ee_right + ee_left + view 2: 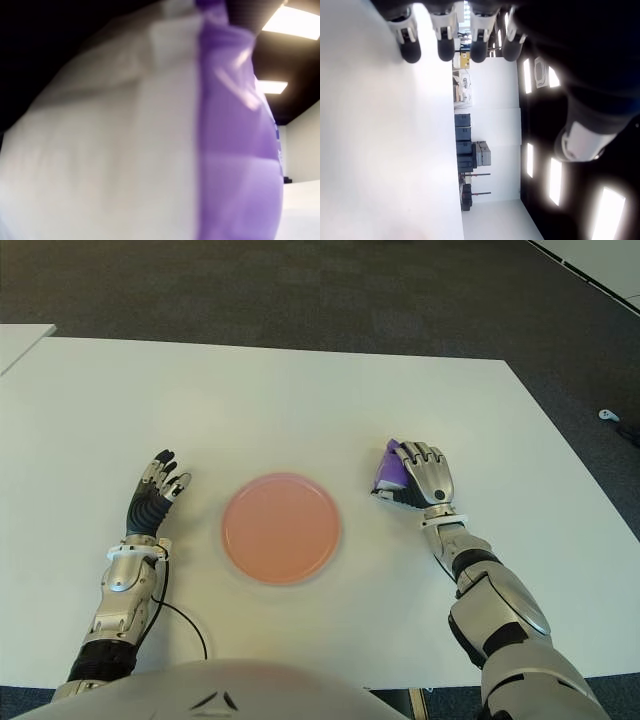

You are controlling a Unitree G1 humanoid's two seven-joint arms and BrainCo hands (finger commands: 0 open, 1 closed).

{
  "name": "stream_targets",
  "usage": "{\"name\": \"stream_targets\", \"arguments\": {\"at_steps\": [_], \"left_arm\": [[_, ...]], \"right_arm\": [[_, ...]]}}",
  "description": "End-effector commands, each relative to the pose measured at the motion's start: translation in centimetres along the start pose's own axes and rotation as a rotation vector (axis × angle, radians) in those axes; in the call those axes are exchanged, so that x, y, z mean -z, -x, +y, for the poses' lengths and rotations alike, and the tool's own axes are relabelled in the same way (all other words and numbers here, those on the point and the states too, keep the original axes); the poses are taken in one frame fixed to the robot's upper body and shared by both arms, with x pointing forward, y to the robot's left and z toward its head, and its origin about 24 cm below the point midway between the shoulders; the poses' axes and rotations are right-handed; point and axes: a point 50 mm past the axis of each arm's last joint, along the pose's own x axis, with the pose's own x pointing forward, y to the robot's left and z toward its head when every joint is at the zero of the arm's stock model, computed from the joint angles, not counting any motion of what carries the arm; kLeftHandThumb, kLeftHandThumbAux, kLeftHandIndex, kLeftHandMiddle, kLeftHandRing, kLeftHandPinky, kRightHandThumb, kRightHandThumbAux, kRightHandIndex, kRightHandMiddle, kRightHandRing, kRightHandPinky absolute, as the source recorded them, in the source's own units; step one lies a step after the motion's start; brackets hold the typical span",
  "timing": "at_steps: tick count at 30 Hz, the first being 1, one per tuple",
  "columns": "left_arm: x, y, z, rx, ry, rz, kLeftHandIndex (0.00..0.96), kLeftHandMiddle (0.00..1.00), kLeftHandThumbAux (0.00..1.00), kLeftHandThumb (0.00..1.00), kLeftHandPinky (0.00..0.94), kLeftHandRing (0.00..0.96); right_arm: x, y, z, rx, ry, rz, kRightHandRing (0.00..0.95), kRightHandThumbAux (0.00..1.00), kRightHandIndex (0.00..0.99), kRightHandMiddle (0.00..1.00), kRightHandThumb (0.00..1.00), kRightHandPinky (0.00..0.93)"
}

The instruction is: Put the tissue paper into the plate.

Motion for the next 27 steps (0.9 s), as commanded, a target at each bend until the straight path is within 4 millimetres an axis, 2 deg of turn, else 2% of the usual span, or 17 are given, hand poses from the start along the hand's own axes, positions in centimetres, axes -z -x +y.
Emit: {"name": "stream_targets", "arguments": {"at_steps": [1, 14, 27], "left_arm": [[0.62, 0.24, 0.10, -0.015, 0.008, 0.034, 0.000, 0.003, 0.575, 0.000, 0.000, 0.000], [0.77, 0.19, 0.03, -0.028, 0.004, 0.037, 0.000, 0.009, 0.580, 0.000, 0.000, 0.000], [0.76, 0.00, -0.20, -0.025, 0.014, 0.041, 0.000, 0.012, 0.566, 0.000, 0.000, 0.000]], "right_arm": [[-3.01, 5.00, 4.14, -0.269, -0.075, -0.071, 0.848, 0.680, 0.395, 0.537, 0.853, 0.809], [-3.44, 4.89, 3.99, -0.241, -0.071, -0.124, 0.872, 0.678, 0.400, 0.542, 0.854, 0.859], [-3.55, 4.93, 3.89, -0.222, -0.112, -0.109, 0.881, 0.676, 0.405, 0.542, 0.857, 0.864]]}}
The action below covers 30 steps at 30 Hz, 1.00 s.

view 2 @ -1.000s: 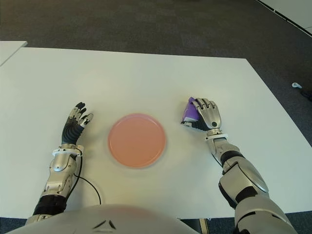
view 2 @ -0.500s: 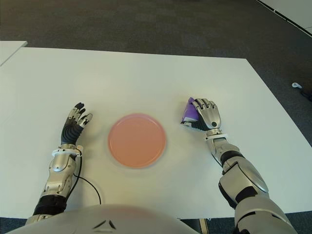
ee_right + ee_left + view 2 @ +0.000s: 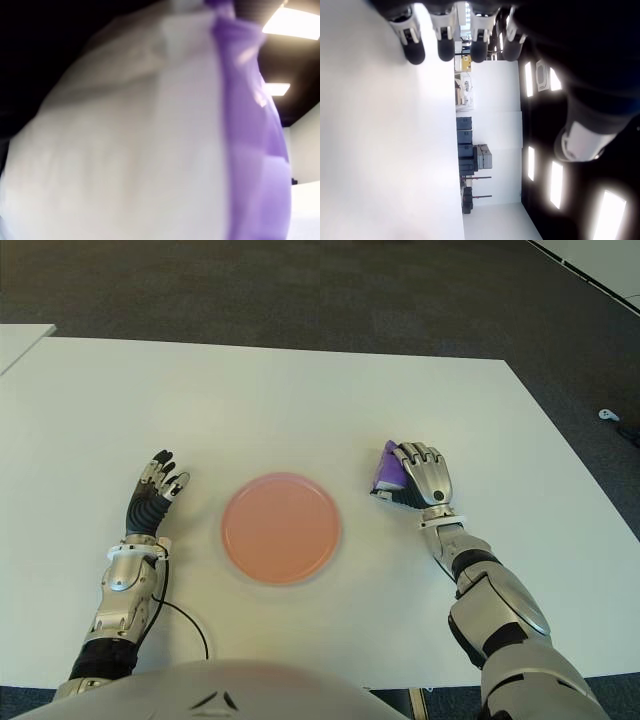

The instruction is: Put the tissue paper into the plate.

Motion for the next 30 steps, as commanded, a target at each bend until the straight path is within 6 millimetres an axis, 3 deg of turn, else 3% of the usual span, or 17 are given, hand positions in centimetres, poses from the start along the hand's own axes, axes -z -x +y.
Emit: {"name": "stream_targets", "arguments": {"at_steps": [1, 10, 16, 22, 28, 30], "left_arm": [[0.6, 0.1, -0.3, -0.012, 0.007, 0.034, 0.000, 0.012, 0.566, 0.000, 0.000, 0.000], [0.5, 0.0, -0.4, -0.013, 0.008, 0.029, 0.000, 0.016, 0.574, 0.000, 0.000, 0.000], [0.6, -0.2, -0.3, -0.014, 0.017, 0.029, 0.000, 0.015, 0.576, 0.000, 0.000, 0.000], [0.6, -0.4, -0.2, -0.014, 0.023, 0.028, 0.001, 0.009, 0.574, 0.000, 0.000, 0.000], [0.6, -0.6, -0.2, -0.013, 0.023, 0.028, 0.003, 0.011, 0.571, 0.000, 0.000, 0.000], [0.6, -0.7, -0.2, -0.012, 0.022, 0.027, 0.003, 0.013, 0.571, 0.000, 0.000, 0.000]], "right_arm": [[-3.2, 4.9, 3.9, -0.247, -0.091, -0.080, 0.881, 0.676, 0.405, 0.542, 0.857, 0.863], [-2.9, 2.8, 2.8, -0.166, -0.111, -0.061, 0.877, 0.676, 0.404, 0.542, 0.857, 0.857], [-2.0, -0.4, 0.7, -0.061, -0.186, -0.016, 0.872, 0.677, 0.401, 0.541, 0.856, 0.848], [-2.7, -4.8, -3.0, 0.152, -0.311, -0.049, 0.874, 0.677, 0.401, 0.540, 0.856, 0.846], [-3.6, -6.5, -5.2, 0.257, -0.358, -0.109, 0.873, 0.677, 0.402, 0.539, 0.855, 0.845], [-4.3, -7.3, -7.0, 0.312, -0.380, -0.152, 0.870, 0.677, 0.402, 0.539, 0.855, 0.843]]}}
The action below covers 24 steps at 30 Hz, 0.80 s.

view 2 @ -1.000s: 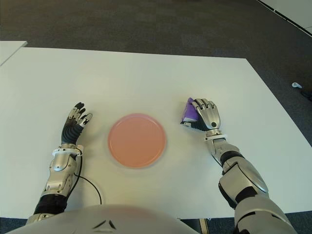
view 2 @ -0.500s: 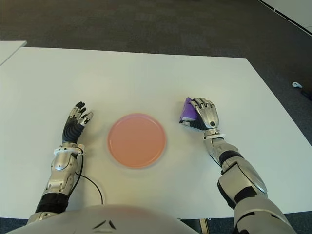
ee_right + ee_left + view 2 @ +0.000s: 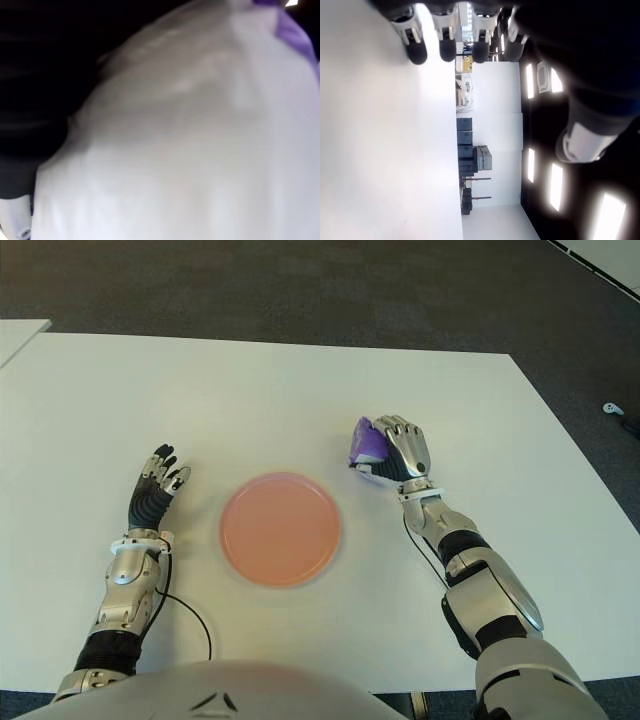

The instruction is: Put the tissue paper into the plate.

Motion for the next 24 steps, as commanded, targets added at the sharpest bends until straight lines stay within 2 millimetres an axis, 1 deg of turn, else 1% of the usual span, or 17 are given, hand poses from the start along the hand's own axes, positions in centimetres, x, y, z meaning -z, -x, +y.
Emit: {"name": "stream_targets", "arguments": {"at_steps": [1, 4, 6, 10, 15, 18, 22, 24], "left_arm": [[0.9, 0.2, 0.2, -0.004, 0.000, 0.044, 0.003, 0.013, 0.571, 0.000, 0.000, 0.000], [0.9, 0.1, 0.2, -0.003, -0.001, 0.040, 0.002, 0.016, 0.572, 0.000, 0.000, 0.000], [0.9, 0.0, 0.2, -0.003, 0.000, 0.039, 0.001, 0.018, 0.573, 0.000, 0.000, 0.000], [0.9, -0.1, 0.2, -0.003, 0.005, 0.043, 0.000, 0.019, 0.574, 0.000, 0.000, 0.000], [0.9, 0.0, 0.2, -0.003, 0.010, 0.038, 0.004, 0.020, 0.576, 0.000, 0.000, 0.000], [0.9, 0.0, 0.2, -0.001, 0.009, 0.033, 0.006, 0.020, 0.578, 0.000, 0.000, 0.000], [0.9, 0.0, 0.2, 0.000, 0.010, 0.033, 0.007, 0.020, 0.576, 0.000, 0.000, 0.000], [0.9, 0.0, 0.2, 0.001, 0.009, 0.033, 0.006, 0.021, 0.575, 0.000, 0.000, 0.000]], "right_arm": [[-2.3, -2.9, -2.7, 0.115, -0.065, -0.107, 0.869, 0.677, 0.402, 0.538, 0.855, 0.842], [-3.8, -4.5, -4.9, 0.198, -0.074, -0.169, 0.865, 0.677, 0.401, 0.539, 0.855, 0.842], [-4.3, -5.2, -5.9, 0.243, -0.071, -0.189, 0.864, 0.677, 0.400, 0.539, 0.855, 0.842], [-5.3, -6.0, -7.3, 0.309, -0.074, -0.211, 0.862, 0.678, 0.398, 0.538, 0.854, 0.846], [-6.7, -6.6, -8.2, 0.361, -0.118, -0.236, 0.861, 0.679, 0.395, 0.536, 0.853, 0.848], [-7.9, -7.1, -8.4, 0.388, -0.153, -0.262, 0.860, 0.680, 0.395, 0.536, 0.852, 0.850], [-8.8, -7.4, -8.9, 0.414, -0.177, -0.284, 0.859, 0.680, 0.394, 0.535, 0.852, 0.848], [-9.7, -7.6, -9.3, 0.438, -0.192, -0.307, 0.858, 0.679, 0.395, 0.535, 0.852, 0.846]]}}
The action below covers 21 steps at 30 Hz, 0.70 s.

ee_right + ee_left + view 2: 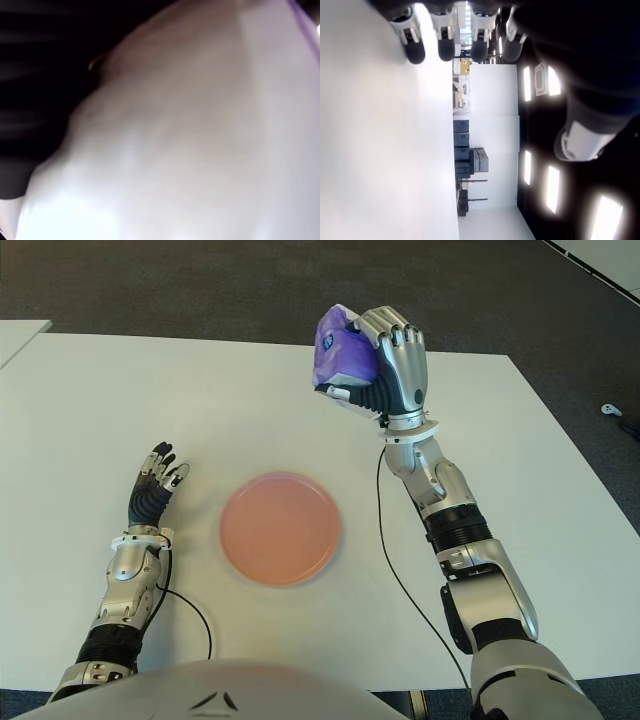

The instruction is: Put the tissue paper into the plate.

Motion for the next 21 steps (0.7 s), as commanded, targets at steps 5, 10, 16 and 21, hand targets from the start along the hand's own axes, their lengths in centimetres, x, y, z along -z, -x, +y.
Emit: {"name": "stream_targets", "arguments": {"at_steps": [5, 10, 16, 21], "left_arm": [[0.8, 0.4, 0.2, -0.001, -0.001, 0.039, 0.005, 0.023, 0.572, 0.000, 0.000, 0.000], [0.8, 0.4, 0.2, -0.001, -0.007, 0.041, 0.006, 0.023, 0.568, 0.000, 0.000, 0.000], [0.6, 0.5, 0.1, 0.009, -0.004, 0.025, 0.009, 0.019, 0.571, 0.000, 0.000, 0.000], [0.6, 0.6, 0.0, 0.008, -0.005, 0.021, 0.009, 0.022, 0.578, 0.000, 0.000, 0.000]], "right_arm": [[-2.9, -0.8, -0.2, 0.042, -0.082, -0.040, 0.858, 0.679, 0.395, 0.534, 0.852, 0.852], [-5.0, 0.8, 0.9, -0.044, -0.189, -0.060, 0.862, 0.679, 0.395, 0.536, 0.852, 0.854], [-6.5, 2.3, 1.1, -0.253, -0.280, -0.118, 0.863, 0.679, 0.396, 0.541, 0.853, 0.851], [-7.0, 3.3, 1.4, -0.366, -0.328, -0.142, 0.858, 0.678, 0.398, 0.543, 0.854, 0.847]]}}
